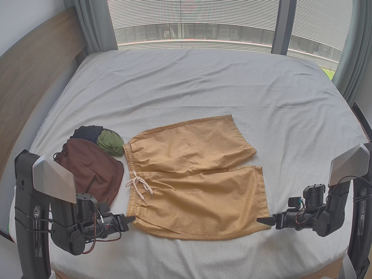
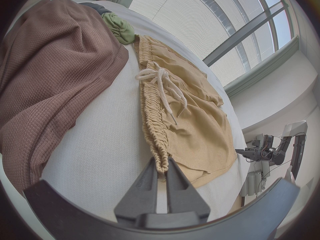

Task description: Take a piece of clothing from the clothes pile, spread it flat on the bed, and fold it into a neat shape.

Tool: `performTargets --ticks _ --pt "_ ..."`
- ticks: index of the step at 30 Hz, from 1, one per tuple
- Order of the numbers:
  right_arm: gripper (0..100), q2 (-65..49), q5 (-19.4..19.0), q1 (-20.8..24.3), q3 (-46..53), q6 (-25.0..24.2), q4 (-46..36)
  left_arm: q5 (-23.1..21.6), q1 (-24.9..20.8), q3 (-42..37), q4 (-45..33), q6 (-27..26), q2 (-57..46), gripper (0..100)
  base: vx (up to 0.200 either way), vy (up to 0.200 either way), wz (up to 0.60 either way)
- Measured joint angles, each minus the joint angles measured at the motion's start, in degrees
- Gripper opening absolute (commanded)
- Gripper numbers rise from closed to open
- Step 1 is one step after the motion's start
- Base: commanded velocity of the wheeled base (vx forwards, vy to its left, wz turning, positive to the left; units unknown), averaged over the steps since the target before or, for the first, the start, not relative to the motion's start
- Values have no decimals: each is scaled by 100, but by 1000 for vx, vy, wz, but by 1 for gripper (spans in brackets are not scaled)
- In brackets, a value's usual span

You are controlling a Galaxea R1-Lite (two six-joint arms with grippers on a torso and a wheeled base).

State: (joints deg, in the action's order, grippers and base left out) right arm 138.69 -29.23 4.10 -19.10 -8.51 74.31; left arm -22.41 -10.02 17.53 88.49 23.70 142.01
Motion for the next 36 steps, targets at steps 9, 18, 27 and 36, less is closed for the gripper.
performTargets --ticks 9,18,27,36 --pt "100 -116 -205 44 76 -52 -46 -1 -6 5 0 0 11 0 0 0 0" --pt "100 -118 -273 119 152 -110 -35 0 -11 5 0 -6 11 0 0 0 0" --pt "0 -105 -282 251 240 -197 9 -1 -11 5 0 -16 11 0 0 0 0" --pt "0 -99 -278 232 249 -197 13 -1 -11 22 -2 -16 11 0 0 0 0"
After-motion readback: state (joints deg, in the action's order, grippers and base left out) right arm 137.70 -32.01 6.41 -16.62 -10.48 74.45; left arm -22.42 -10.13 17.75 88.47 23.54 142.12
